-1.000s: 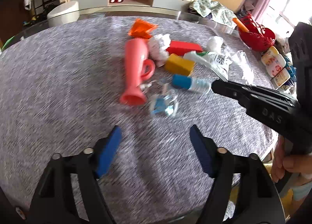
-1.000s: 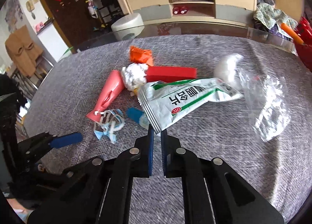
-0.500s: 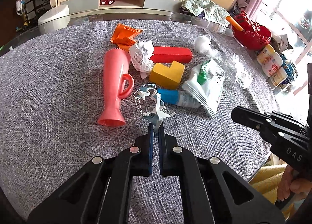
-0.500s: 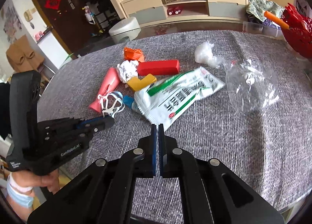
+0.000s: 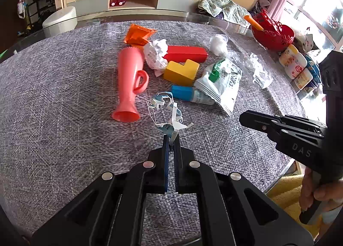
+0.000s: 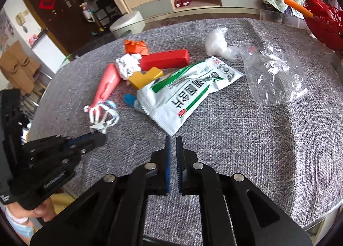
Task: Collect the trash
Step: 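Grasp the white medicine packet with the right tool while the left tool holds the clip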
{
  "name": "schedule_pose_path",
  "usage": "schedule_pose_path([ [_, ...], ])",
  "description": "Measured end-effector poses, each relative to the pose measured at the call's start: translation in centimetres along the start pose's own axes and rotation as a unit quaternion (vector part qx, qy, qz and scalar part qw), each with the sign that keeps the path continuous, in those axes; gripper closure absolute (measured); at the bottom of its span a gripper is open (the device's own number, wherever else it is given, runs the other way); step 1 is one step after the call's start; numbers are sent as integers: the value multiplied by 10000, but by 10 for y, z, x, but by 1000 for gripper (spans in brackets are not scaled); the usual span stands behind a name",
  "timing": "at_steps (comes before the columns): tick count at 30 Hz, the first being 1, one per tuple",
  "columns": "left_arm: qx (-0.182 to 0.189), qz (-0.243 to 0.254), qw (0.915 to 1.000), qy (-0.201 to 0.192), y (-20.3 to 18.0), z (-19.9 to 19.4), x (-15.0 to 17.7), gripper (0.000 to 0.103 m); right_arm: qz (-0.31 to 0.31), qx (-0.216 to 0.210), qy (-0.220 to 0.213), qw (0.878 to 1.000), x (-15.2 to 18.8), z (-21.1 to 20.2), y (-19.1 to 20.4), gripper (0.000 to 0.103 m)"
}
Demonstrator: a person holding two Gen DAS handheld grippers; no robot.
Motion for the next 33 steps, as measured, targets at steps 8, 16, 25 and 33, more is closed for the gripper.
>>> schedule_pose_path([
  [8,18,-149,9999,-52,12,-2,-4,100,-232,99,-104,9996,-7,12,8,45],
  [16,26,-253,9996,-76,22,-8,-6,100,-397,238,-363,9983,-24,32,15,49],
  [25,40,-251,9997,-64,24,-7,-6,100,-215,27,-305,9993,-28,32,8,93],
  [33,28,-249,9997,-64,22,-6,-6,100,-220,-105,-388,9989,-29,24,13,101],
])
Point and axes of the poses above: each gripper's, at about its wrist camera, not at the fingertips, and z roughly the way its jaws point, y to its left, x to its underside, the point moved 8 cm from there along z, roughly the way its jaws point, and after that the axes turned 7 degrees about -y, right-handed, at the moved point
